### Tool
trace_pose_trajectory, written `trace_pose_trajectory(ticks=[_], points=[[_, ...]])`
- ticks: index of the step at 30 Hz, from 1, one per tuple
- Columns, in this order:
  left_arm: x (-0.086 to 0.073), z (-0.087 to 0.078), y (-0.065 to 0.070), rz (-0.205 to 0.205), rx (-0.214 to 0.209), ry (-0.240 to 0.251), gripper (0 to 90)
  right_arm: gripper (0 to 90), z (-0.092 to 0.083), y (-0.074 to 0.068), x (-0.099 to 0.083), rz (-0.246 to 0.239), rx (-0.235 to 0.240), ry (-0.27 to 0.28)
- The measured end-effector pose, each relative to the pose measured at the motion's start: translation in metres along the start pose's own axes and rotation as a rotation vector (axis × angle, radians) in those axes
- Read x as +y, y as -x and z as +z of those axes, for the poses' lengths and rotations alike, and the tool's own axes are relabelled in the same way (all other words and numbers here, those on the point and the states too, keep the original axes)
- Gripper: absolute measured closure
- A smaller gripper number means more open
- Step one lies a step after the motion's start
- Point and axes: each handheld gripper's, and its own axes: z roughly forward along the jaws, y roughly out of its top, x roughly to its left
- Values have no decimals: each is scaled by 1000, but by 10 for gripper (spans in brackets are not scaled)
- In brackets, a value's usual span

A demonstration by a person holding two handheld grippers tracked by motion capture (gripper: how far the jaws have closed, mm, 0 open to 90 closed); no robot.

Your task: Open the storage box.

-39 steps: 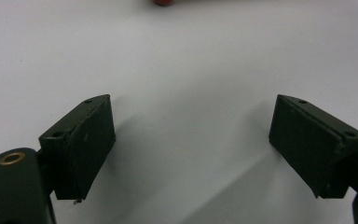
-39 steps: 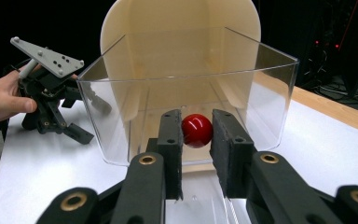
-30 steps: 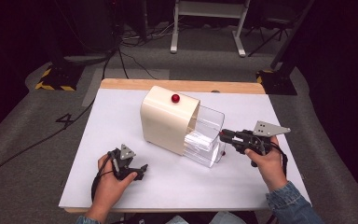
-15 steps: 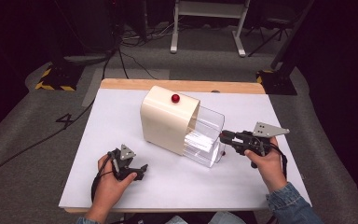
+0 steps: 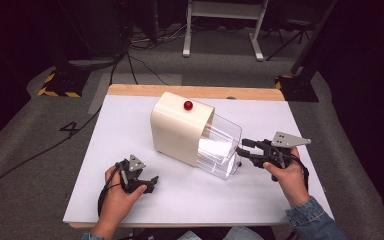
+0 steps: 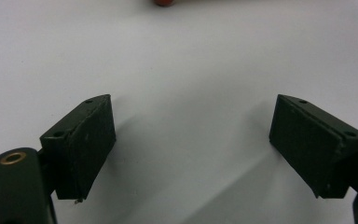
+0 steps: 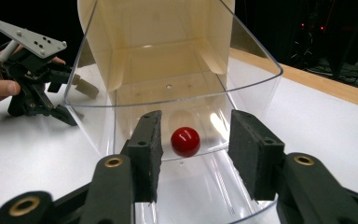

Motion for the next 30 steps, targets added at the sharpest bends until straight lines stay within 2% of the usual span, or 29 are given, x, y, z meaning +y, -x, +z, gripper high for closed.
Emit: trace_pose_trajectory(ticks=[10,15,19,22,23,24,25,26,30], points=[[0,0,0,-1,-1,0,144,494,-14,3,-4,10,-19,6],[0,0,0,-1,-4,-2,145,424,-28,5,-7,-3,-75,-26],[0,-1,0,-5,-1,4,150,390,-46,8,-13,24,-120,-47],[-1,-4,0,-7,10,34,182,378,-58,10,-19,38,-144,-57],[-2,-6,-1,-13,2,47,175,372,-62,12,-21,41,-154,-58],[-3,-7,-1,-19,2,38,173,369,-68,13,-24,47,-165,-59],[-4,-9,-2,-32,-7,-14,180,367,-71,14,-26,51,-171,-63],[-7,-10,-3,-5,-8,-2,183,364,-75,15,-28,57,-178,-65],[-11,-15,-4,2,-3,-6,187,355,-91,21,-37,71,-206,-79]])
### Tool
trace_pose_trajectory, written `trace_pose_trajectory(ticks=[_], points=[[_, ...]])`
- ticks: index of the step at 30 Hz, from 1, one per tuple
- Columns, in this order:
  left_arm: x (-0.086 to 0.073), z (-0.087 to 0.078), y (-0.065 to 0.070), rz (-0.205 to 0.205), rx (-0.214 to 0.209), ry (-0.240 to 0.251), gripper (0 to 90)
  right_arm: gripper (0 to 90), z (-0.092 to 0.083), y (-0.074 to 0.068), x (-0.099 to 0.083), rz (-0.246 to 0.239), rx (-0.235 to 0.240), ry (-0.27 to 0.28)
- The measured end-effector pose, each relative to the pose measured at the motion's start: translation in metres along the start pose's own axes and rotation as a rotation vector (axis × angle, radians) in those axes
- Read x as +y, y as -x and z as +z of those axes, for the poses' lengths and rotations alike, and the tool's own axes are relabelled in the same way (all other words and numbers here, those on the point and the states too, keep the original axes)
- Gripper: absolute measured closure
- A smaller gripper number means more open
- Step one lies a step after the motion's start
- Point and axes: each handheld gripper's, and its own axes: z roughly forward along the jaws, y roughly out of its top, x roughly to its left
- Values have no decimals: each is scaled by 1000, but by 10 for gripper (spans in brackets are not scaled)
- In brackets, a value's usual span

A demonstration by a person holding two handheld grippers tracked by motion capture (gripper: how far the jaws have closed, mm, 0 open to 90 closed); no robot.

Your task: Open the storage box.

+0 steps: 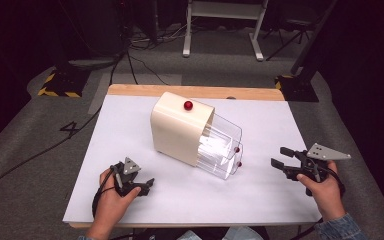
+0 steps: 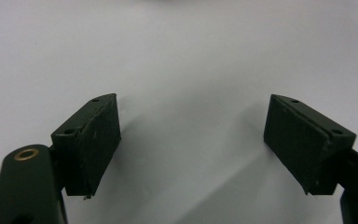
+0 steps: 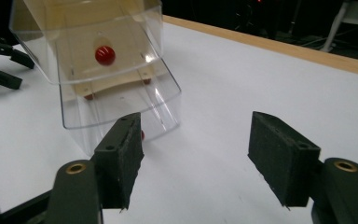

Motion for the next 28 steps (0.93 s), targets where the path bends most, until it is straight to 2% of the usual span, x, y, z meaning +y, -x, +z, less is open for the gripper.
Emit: trace_pose_trajectory(ticks=[6,11,12,16,20,23,24,27,28], points=[[-5,-5,-1,4,1,-1,183,335,-15,9,-15,28,-37,-36],[-8,-7,-4,11,-6,1,182,301,-16,13,-30,45,-54,-99],[-8,-7,-3,10,-6,3,182,293,-15,14,-33,25,-57,-123],[-8,-7,-4,0,-11,3,178,257,-8,17,-49,-2,-82,-214],[-9,-7,-4,1,-9,3,177,225,1,19,-64,-13,-92,-262],[-9,-7,-4,3,-9,2,177,195,9,19,-68,-27,-69,-324],[-9,-7,-4,4,-9,2,177,193,9,17,-68,-42,-80,-328],[-9,-6,-4,6,-7,6,176,186,9,17,-68,-45,-82,-324],[-9,-6,-3,6,-8,6,176,152,9,17,-68,-44,-91,-325]])
